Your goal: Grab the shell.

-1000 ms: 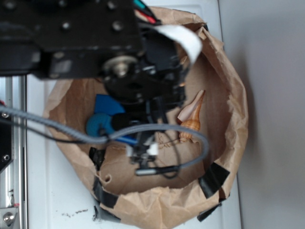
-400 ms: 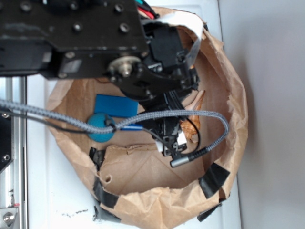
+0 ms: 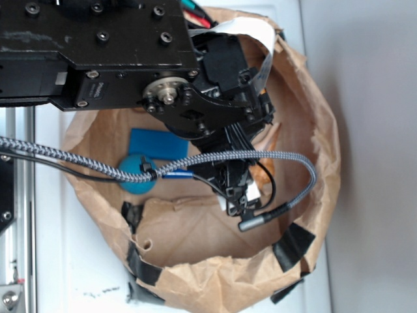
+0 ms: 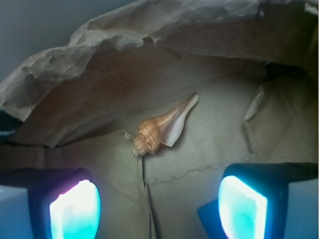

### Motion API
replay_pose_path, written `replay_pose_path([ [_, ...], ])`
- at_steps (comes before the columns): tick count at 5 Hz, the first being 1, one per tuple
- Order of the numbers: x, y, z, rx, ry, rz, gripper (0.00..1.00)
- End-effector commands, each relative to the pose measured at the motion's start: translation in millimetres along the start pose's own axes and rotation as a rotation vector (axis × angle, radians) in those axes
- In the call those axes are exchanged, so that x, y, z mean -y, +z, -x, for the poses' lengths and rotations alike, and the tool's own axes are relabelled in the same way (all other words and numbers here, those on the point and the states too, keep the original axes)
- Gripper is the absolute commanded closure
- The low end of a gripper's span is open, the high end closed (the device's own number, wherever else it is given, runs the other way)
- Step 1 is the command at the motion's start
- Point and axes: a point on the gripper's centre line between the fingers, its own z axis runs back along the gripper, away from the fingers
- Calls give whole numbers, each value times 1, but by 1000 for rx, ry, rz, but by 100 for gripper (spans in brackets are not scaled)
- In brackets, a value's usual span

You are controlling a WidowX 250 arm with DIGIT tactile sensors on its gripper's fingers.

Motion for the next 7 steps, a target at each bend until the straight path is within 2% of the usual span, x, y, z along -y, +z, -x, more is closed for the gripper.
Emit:
replay_pose_path([
  [1, -7, -31, -23, 22, -8, 36, 0],
  [3, 17, -58, -44, -1, -24, 45, 0],
  [4, 28, -68, -53, -17, 41, 12, 0],
  [5, 26, -81, -57, -54, 66, -9, 0],
  [6, 23, -85, -44, -54, 34, -43, 0],
  [7, 18, -69, -28, -24, -6, -51, 0],
])
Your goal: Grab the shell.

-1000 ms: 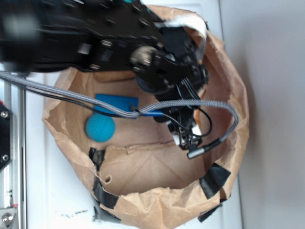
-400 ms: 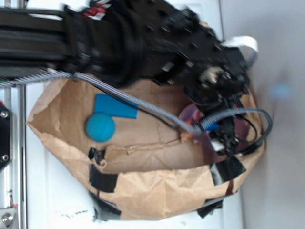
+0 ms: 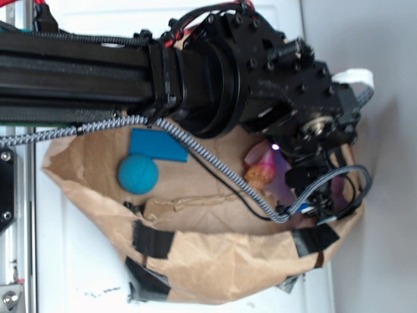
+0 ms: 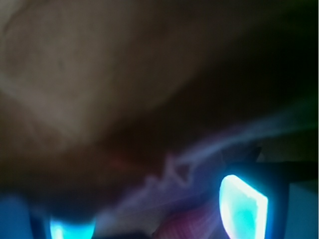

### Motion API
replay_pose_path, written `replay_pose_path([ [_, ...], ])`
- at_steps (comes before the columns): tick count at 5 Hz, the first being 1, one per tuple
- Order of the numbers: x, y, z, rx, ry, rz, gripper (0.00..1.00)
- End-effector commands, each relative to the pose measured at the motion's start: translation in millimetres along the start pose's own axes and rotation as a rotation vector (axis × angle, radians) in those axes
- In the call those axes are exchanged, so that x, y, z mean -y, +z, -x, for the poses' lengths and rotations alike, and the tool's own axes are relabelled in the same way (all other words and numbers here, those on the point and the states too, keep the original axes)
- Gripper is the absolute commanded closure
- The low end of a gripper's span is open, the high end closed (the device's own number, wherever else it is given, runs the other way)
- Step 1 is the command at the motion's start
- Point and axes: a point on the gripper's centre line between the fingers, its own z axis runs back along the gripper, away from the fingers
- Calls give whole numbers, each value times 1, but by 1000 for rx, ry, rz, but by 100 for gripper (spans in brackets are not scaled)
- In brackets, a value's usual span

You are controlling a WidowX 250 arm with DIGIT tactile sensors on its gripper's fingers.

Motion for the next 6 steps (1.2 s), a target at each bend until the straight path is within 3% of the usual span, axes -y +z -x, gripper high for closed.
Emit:
replay_pose_path([
  [1, -10, 45, 18, 142, -14, -13, 0],
  [2, -21, 62, 25, 146, -4, 49, 0],
  [4, -20, 62, 15, 136, 17, 67, 0],
  [5, -13, 52, 8, 123, 4, 62, 0],
  [6, -8, 29, 4, 95, -18, 20, 0],
])
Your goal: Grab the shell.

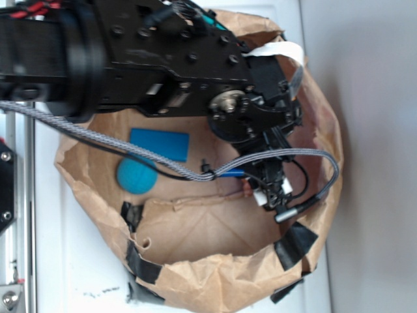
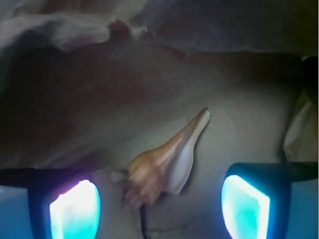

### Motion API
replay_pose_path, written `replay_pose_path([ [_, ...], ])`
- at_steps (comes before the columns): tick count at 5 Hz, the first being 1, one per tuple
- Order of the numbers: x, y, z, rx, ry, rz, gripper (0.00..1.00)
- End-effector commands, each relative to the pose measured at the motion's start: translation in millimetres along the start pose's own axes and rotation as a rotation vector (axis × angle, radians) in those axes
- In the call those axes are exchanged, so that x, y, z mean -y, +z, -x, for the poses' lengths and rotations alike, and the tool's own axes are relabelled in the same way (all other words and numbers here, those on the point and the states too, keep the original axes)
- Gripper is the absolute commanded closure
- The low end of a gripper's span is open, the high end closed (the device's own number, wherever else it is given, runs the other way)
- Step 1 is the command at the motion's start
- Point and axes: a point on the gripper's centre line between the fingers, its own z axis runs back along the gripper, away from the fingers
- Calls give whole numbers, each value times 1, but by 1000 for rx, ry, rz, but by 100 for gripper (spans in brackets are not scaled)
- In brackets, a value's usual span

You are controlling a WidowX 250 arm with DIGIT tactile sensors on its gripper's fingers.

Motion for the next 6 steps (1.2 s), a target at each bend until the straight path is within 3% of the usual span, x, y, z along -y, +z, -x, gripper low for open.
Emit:
replay_pose_path([
  [1, 9, -28, -38, -9, -43, -49, 0],
  [2, 9, -33, -63, -19, -48, -66, 0],
  [3, 9, -31, -57, 3, -54, -65, 100],
  [6, -1, -17, -40, 84, -42, -26, 100],
])
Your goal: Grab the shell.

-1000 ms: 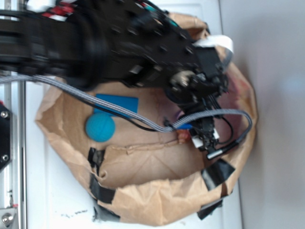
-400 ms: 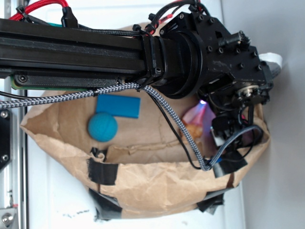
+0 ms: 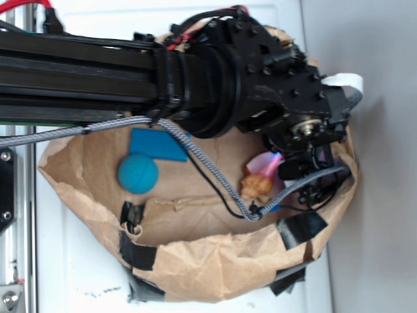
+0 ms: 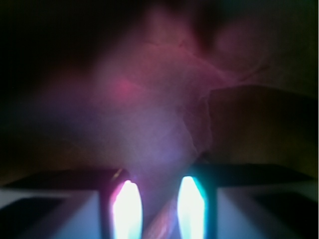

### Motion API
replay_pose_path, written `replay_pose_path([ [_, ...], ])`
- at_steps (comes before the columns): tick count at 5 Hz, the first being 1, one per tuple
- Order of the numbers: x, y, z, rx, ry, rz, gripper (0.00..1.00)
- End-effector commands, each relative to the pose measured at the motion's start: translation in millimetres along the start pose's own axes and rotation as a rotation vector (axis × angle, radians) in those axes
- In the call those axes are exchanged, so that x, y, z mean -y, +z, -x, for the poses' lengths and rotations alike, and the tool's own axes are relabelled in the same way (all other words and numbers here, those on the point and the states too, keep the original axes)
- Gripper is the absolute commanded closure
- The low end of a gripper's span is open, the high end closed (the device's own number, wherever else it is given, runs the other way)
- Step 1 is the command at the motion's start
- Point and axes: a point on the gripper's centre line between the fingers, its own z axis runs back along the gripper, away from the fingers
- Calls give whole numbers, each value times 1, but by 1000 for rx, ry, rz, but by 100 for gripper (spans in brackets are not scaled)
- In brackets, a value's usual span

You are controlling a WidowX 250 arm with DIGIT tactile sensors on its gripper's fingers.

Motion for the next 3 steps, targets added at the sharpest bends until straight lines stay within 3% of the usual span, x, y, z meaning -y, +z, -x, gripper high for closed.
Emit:
replay_pose_path([
  [1, -10, 59, 0, 138, -79, 91, 100],
  [2, -2, 84, 31, 161, -60, 122, 40],
  [3, -4, 90, 32, 148, -49, 160, 0],
])
